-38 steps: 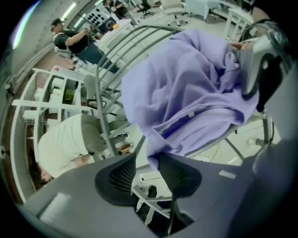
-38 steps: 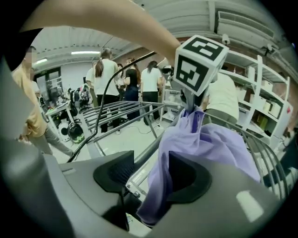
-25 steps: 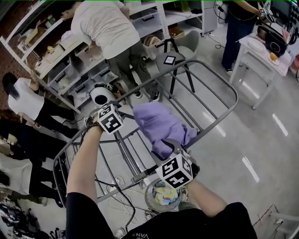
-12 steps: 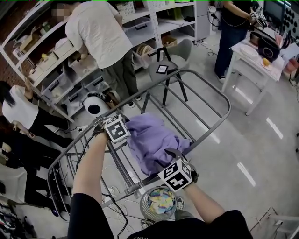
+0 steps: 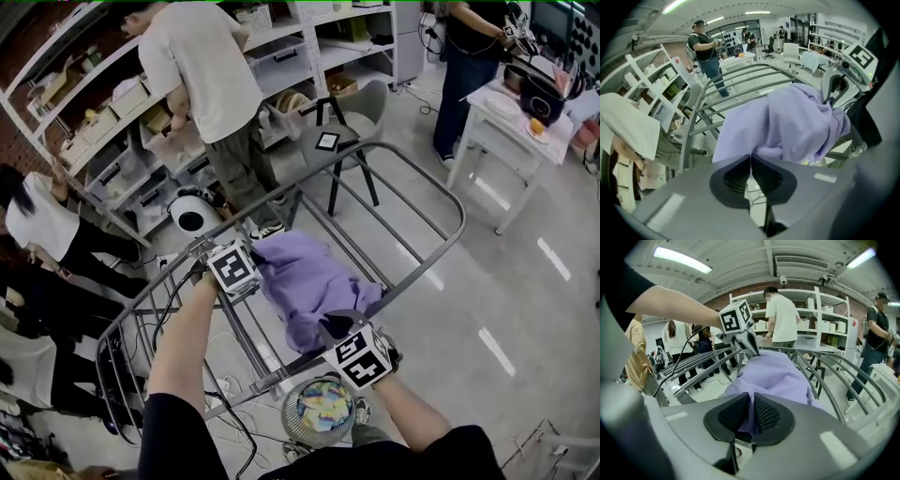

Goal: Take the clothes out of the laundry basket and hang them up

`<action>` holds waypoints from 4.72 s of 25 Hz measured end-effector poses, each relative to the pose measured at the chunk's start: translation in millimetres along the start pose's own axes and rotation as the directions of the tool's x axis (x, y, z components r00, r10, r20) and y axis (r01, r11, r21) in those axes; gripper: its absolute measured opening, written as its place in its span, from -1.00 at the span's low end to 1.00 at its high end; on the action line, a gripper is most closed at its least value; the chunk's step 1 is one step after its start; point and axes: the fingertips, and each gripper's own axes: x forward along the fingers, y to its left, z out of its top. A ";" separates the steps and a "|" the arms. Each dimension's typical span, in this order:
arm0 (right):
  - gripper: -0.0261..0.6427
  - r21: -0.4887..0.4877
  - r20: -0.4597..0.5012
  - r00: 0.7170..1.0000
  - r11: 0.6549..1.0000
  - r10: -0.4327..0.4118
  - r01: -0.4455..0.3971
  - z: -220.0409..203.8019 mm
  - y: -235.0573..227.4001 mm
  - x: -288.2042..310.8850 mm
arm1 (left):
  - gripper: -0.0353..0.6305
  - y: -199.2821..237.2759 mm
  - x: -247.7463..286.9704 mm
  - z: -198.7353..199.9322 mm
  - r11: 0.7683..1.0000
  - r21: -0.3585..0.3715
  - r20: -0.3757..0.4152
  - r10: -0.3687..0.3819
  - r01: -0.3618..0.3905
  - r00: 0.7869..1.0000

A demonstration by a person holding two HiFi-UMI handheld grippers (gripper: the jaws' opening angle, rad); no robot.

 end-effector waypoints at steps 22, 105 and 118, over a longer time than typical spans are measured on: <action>-0.88 0.055 0.136 0.978 0.987 -0.156 0.150 20.1 -45.2 -24.6 | -0.87 126.7 4.0 6.9 0.846 -0.255 -0.017 0.480 -0.468 0.877; -0.54 0.380 0.156 0.842 0.819 -0.516 0.431 -69.9 186.3 -155.7 | -0.45 -214.2 -229.0 -92.6 0.871 -0.387 0.606 0.488 -0.303 0.629; -0.52 0.354 0.146 0.869 0.845 -0.473 0.400 -88.3 267.1 -136.9 | -0.45 -299.5 -240.3 -183.0 0.856 -0.474 0.620 0.490 -0.206 0.613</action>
